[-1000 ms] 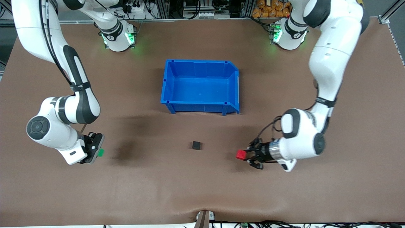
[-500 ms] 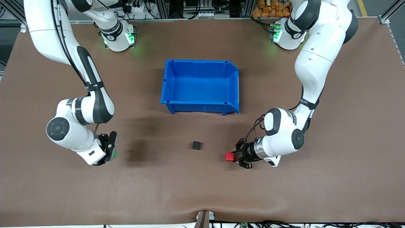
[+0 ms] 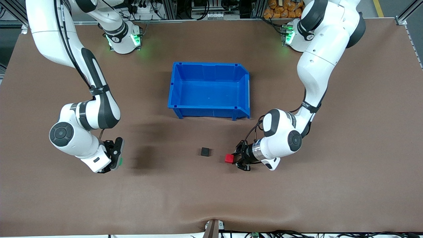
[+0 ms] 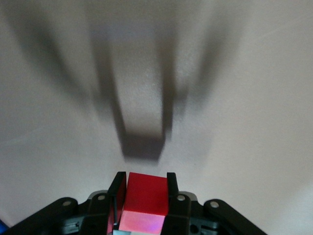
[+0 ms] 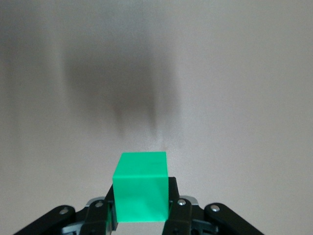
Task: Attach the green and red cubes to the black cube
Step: 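Carry the red cube with the left gripper against the black cube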
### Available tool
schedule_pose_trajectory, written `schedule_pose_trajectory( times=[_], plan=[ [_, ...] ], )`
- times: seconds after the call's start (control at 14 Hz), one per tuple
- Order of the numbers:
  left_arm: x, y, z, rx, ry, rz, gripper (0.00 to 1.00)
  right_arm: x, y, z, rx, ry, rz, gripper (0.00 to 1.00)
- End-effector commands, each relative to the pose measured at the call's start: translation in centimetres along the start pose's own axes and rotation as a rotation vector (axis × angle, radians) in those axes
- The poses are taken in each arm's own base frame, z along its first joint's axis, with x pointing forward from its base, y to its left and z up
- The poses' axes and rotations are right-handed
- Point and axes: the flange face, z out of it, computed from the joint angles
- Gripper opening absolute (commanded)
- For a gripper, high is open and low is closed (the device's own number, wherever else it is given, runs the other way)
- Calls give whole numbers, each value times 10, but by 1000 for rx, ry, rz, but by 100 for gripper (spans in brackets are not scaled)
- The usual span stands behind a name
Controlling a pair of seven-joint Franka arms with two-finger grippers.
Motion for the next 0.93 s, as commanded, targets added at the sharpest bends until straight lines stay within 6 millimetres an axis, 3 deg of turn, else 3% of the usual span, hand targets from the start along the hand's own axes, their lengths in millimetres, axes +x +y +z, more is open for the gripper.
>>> schedule_pose_trajectory(
  times=[0.0, 0.14, 0.43, 0.57, 0.71, 0.86],
  plan=[
    [-11, -8, 17, 4, -4, 31, 0, 0, 6, 0, -11, -15, -7, 0],
    [-15, -9, 21, -26, -11, 17, 0, 0, 6, 0, -10, -14, -6, 0],
    [-35, -27, 51, -61, -18, 21, 0, 1, 5, 1, -8, -12, -6, 0],
    [-33, -26, 55, -77, -17, 15, 0, 3, 5, 1, -10, -10, -6, 0],
    [-48, -35, 67, -98, -27, 10, 0, 4, 4, 1, -8, -9, -7, 0],
    [-49, -36, 70, -112, -4, 20, 0, 8, 3, 2, -6, -6, -10, 0]
  ],
)
